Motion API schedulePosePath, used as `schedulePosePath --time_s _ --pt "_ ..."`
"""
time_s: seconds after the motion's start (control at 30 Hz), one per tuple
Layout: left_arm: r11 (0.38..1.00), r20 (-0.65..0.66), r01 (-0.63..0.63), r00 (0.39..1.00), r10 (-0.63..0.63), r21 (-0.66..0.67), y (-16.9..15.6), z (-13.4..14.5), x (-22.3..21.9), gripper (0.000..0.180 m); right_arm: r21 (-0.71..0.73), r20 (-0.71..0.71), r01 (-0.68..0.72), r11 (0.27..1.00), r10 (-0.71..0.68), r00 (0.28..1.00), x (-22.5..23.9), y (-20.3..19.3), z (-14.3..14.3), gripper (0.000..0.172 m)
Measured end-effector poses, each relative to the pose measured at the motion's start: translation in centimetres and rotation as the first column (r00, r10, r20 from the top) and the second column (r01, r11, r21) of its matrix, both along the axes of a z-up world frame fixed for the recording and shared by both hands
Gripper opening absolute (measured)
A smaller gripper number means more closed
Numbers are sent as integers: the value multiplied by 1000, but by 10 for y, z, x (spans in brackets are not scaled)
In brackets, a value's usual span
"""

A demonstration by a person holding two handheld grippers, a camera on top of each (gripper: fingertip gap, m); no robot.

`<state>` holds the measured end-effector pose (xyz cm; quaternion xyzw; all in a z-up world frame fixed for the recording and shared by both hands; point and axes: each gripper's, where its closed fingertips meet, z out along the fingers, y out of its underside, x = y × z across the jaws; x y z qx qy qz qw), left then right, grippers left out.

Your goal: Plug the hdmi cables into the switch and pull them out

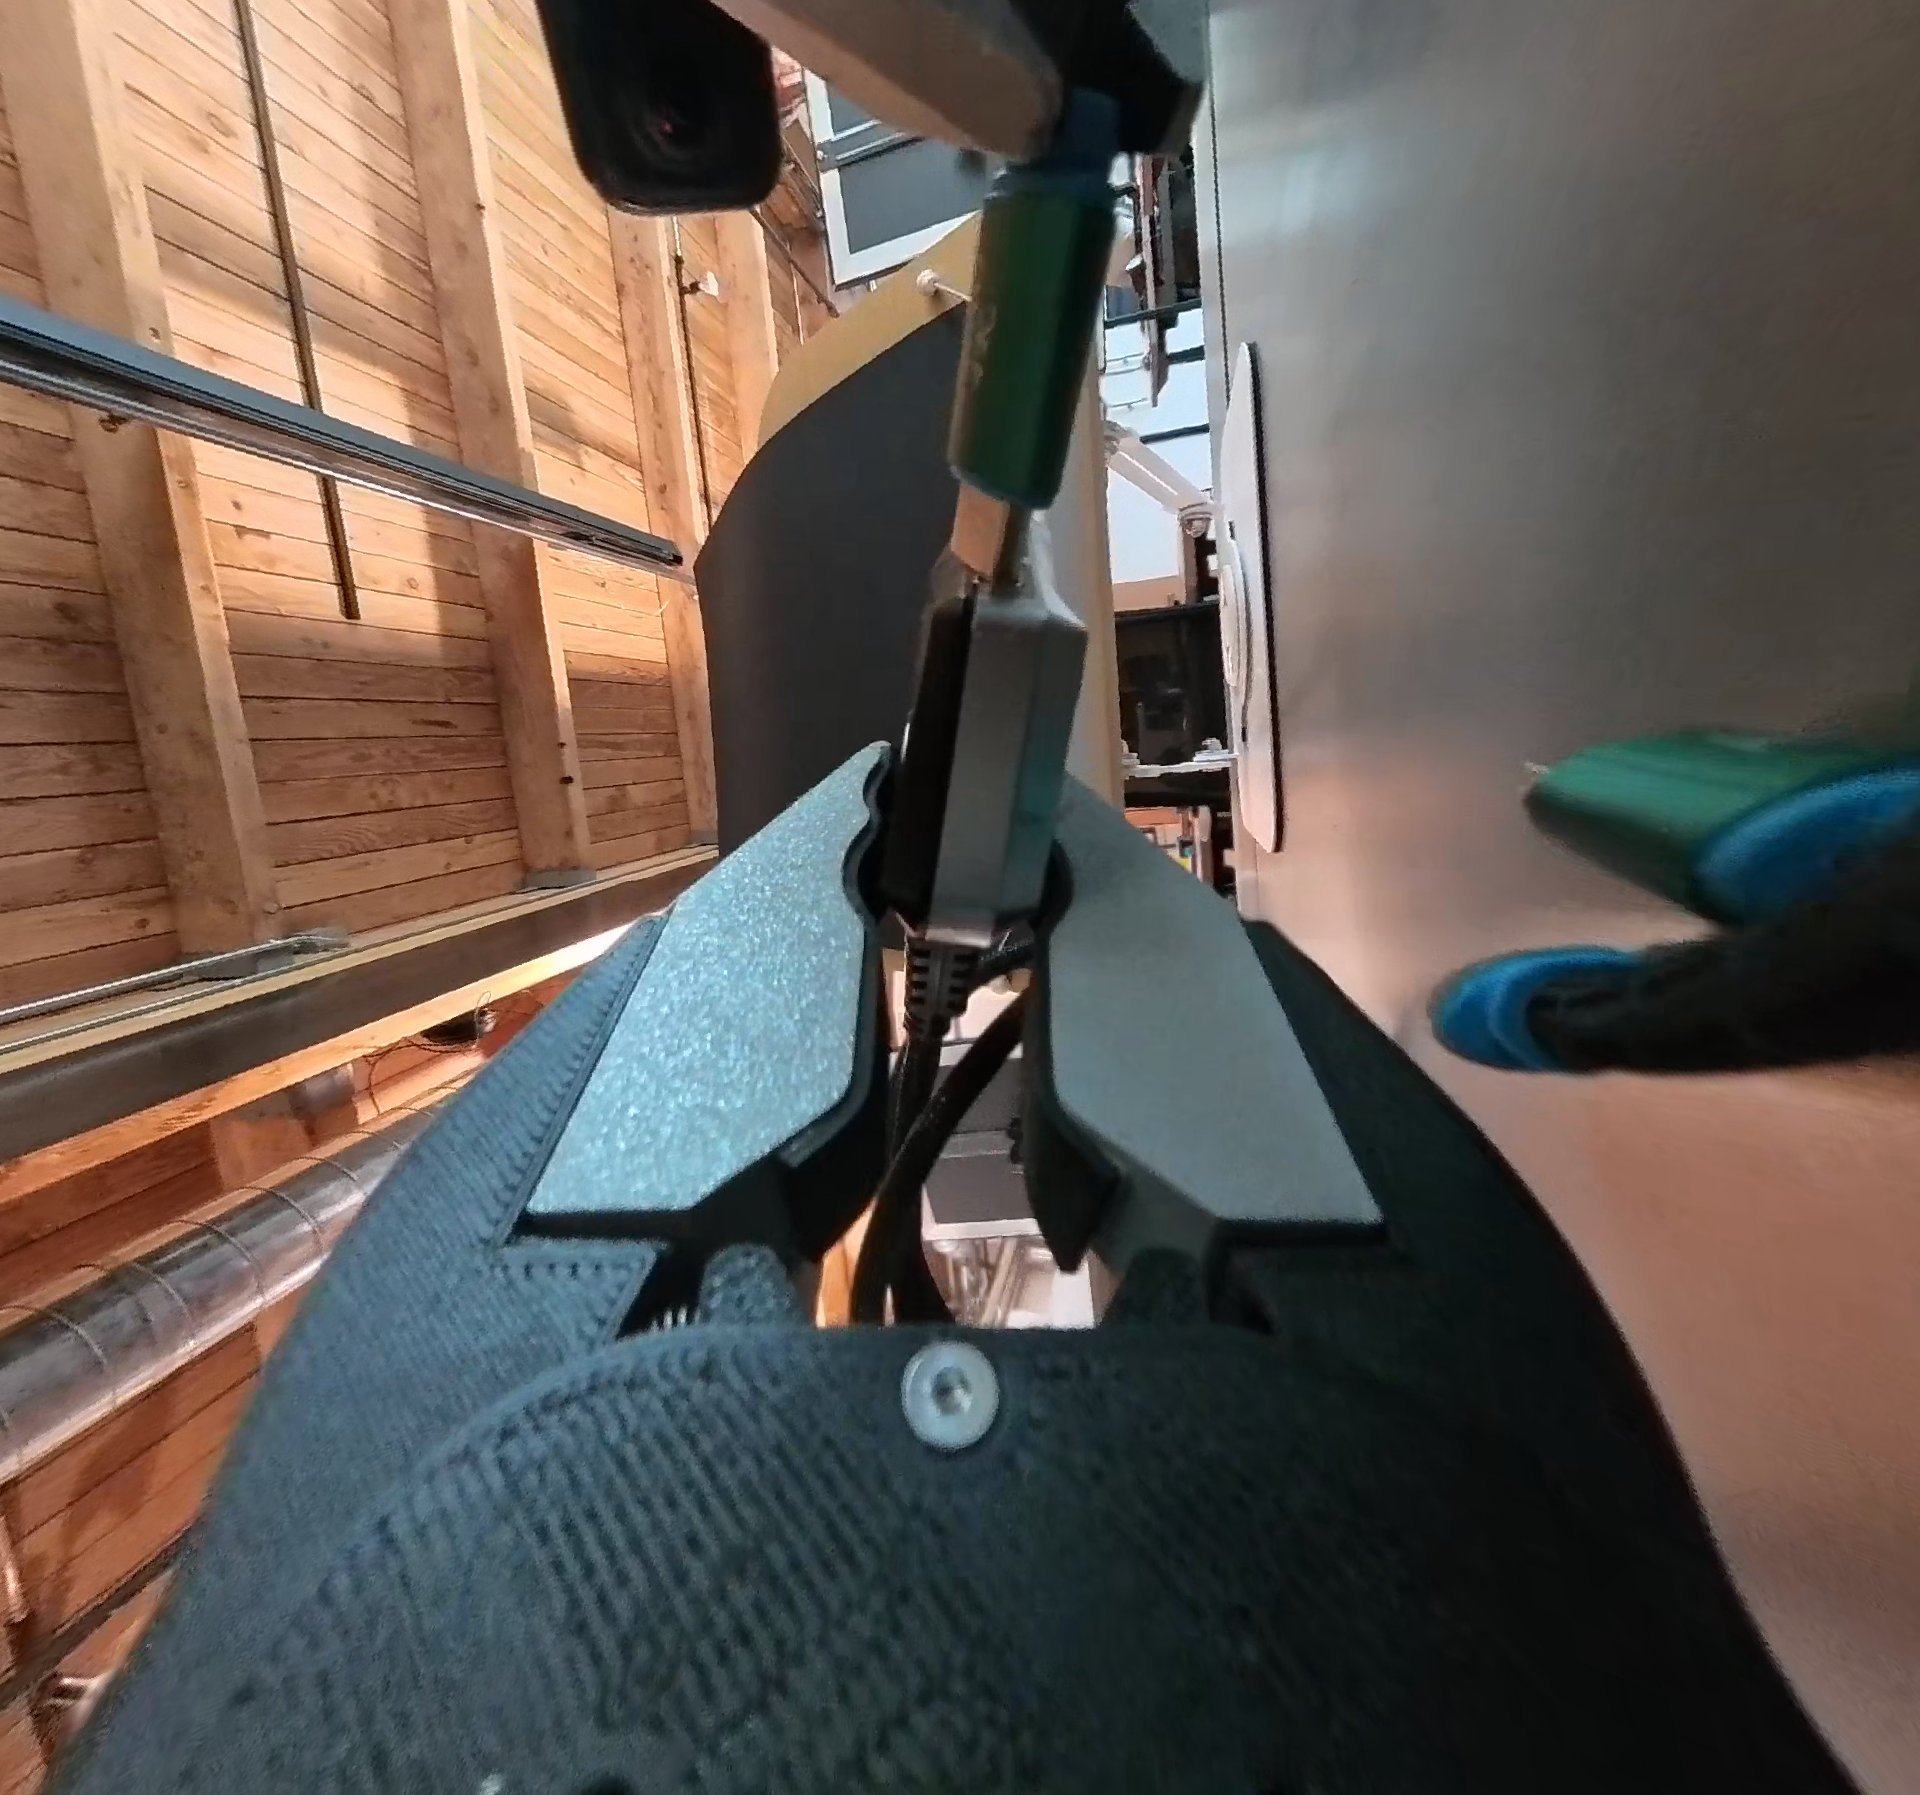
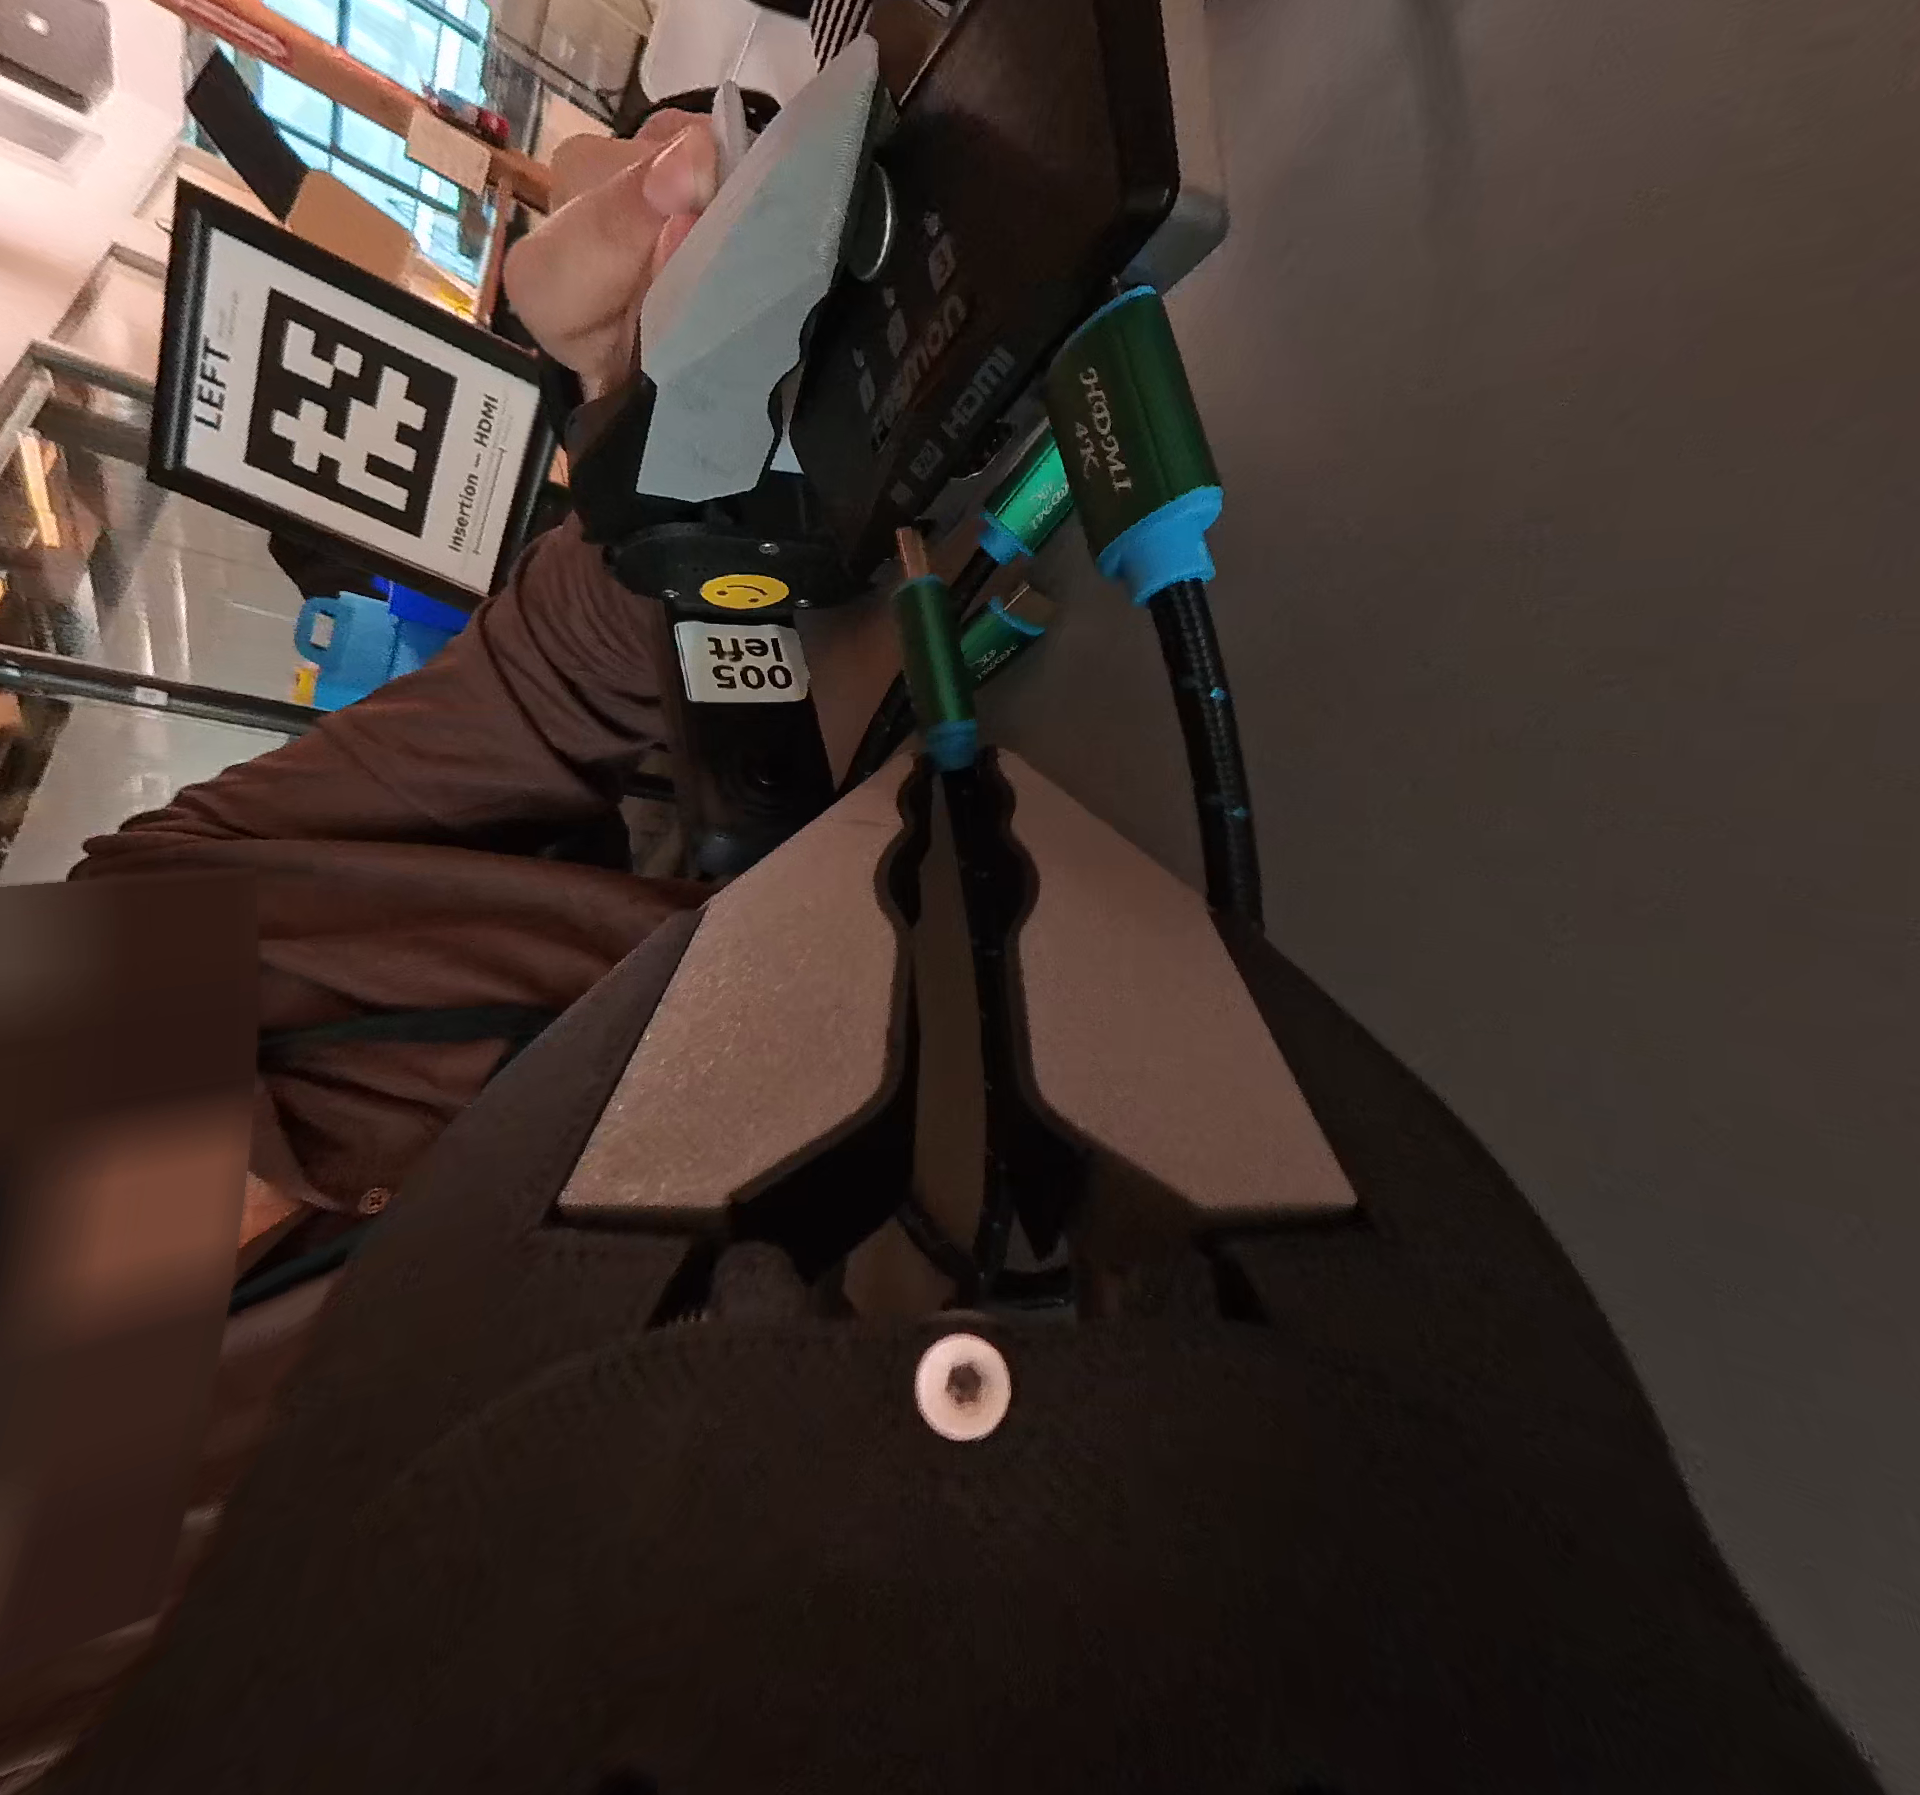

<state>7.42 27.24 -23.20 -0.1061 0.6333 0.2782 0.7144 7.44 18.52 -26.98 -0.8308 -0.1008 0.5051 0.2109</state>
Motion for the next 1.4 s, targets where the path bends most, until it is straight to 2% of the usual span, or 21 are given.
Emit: schedulePosePath --time_s 0.17,0.3,0.4,0.5,0.67,0.8,0.9,1.23,1.33,1.4 --pt "1000 -16 -23 1000 23 -14 4 -4 -1 21 95 53 32 995 -37 998 -1 5 -2 6" --pt "999 -60 -37 998 36 -27 7 -14 0 21 256 227 27 966 -88 970 -1 10 -7 7" --pt "998 -84 -40 996 36 -52 9 -20 1 20 379 415 -7 925 -164 895 4 15 -13 6" --pt "997 -89 -41 995 35 -63 9 -21 1 20 464 531 -45 885 -237 814 6 18 -16 7" --pt "997 -93 -12 996 5 -74 1 -22 3 21 533 599 -118 838 -275 752 -1 20 -19 8" --pt "997 -114 -4 993 -4 -74 -2 -27 4 21 561 706 -200 803 -339 622 4 24 -24 9" --pt "996 -118 -8 993 -2 -86 -1 -28 3 21 577 731 -234 783 -367 575 4 25 -25 10" --pt "993 -118 -20 993 6 -116 4 -29 0 20 601 712 -218 769 -391 583 9 23 -22 9" --pt "993 -109 -23 994 10 -118 6 -27 -1 21 586 698 -197 786 -365 617 8 19 -23 9" --pt "993 -101 -26 995 15 -113 8 -25 -2 21 577 660 -145 804 -353 663 8 16 -21 8"
